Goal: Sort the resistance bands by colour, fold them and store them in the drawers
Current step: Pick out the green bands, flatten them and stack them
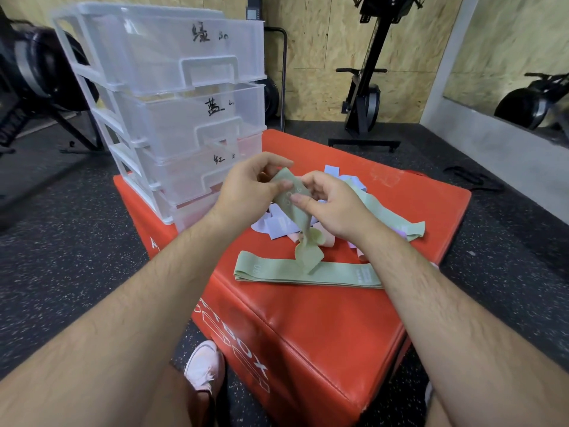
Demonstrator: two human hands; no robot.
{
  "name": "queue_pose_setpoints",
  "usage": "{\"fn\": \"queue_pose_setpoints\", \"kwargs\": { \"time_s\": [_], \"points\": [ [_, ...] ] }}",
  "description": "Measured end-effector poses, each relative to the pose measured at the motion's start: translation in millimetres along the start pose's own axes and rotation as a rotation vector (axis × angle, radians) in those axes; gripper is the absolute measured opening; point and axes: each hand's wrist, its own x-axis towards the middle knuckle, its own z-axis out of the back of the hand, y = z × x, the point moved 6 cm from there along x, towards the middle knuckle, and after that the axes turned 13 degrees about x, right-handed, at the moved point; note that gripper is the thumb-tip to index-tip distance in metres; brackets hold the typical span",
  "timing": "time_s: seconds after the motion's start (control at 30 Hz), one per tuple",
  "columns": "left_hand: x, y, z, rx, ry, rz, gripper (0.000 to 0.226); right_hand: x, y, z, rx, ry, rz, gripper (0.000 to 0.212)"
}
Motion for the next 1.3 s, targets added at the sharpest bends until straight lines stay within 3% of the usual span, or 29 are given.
{"fn": "queue_pose_setpoints", "kwargs": {
  "time_s": [0.37,0.57,0.73,0.87,0.9,1.0,1.03,1.17,1.3],
  "points": [
    [1,0,30,-0.254,-0.169,0.009,0.030,-13,-38,37,-0.331,0.033,-0.225,0.019],
    [-2,11,34,-0.296,-0.211,0.065,0.029,-33,-37,66,-0.361,0.049,-0.339,0.023],
    [0,39,36,-0.259,-0.233,0.187,0.028,-43,-30,92,-0.276,0.027,-0.371,0.042],
    [0,64,36,-0.290,-0.236,0.312,0.031,-52,-23,101,-0.213,0.046,-0.378,0.076],
    [-1,68,35,-0.297,-0.235,0.336,0.031,-54,-23,103,-0.215,0.060,-0.380,0.071],
    [-2,80,34,-0.327,-0.232,0.404,0.028,-56,-23,109,-0.246,0.056,-0.318,0.027],
    [-2,83,35,-0.331,-0.234,0.425,0.027,-57,-22,111,-0.233,0.042,-0.301,0.023],
    [-3,92,32,-0.326,-0.227,0.464,0.025,-60,-27,116,-0.044,0.022,-0.361,0.035],
    [-6,99,31,-0.318,-0.193,0.484,0.027,-66,-28,118,-0.063,-0.013,-0.348,0.032]
  ]
}}
